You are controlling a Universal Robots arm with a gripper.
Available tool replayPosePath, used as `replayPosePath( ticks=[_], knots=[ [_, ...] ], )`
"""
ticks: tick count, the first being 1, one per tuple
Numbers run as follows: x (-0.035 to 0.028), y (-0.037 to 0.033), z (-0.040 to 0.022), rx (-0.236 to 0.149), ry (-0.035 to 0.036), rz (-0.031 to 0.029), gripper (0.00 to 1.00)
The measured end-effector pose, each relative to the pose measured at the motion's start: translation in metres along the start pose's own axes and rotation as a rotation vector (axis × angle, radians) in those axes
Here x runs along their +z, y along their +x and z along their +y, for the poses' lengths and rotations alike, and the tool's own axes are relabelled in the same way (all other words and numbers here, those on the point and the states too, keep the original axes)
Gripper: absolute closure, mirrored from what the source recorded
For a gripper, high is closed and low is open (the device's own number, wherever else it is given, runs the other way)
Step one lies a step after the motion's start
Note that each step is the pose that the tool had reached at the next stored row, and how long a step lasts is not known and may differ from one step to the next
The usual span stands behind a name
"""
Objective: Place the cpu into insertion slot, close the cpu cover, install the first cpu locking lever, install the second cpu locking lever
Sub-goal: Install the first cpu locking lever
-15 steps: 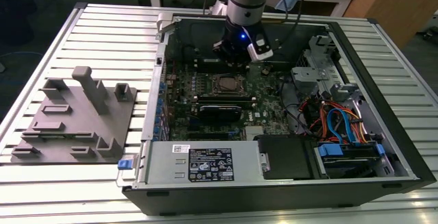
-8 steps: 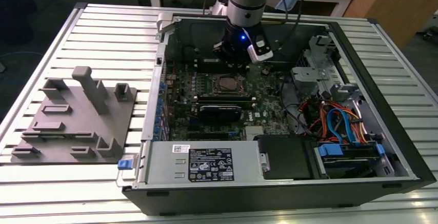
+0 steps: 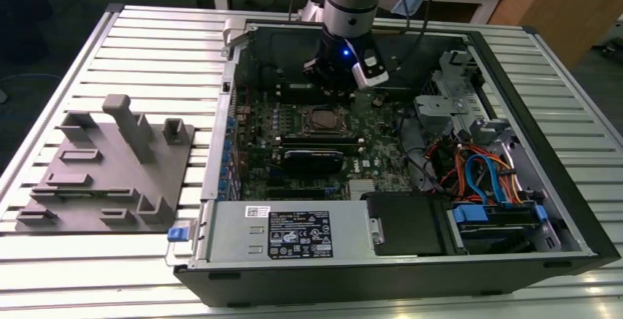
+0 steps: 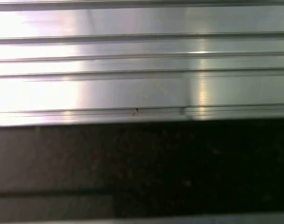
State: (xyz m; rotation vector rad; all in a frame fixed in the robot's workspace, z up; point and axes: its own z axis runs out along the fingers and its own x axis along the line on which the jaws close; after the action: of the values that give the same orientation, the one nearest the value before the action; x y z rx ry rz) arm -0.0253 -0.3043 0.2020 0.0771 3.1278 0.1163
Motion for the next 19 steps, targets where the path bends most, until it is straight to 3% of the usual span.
replayPosePath(
  ticks=[5, 8, 11, 19],
  knots=[
    [-0.0004, 0.0000, 0.0001, 0.000, 0.0007, -0.0002, 0.89],
    [0.0006, 0.0000, 0.0000, 0.000, 0.0100, -0.0005, 0.89],
    [0.0023, 0.0000, -0.0002, 0.000, 0.0135, -0.0006, 0.89],
    [0.0029, 0.0000, -0.0002, 0.000, 0.0149, -0.0008, 0.89]
  ],
)
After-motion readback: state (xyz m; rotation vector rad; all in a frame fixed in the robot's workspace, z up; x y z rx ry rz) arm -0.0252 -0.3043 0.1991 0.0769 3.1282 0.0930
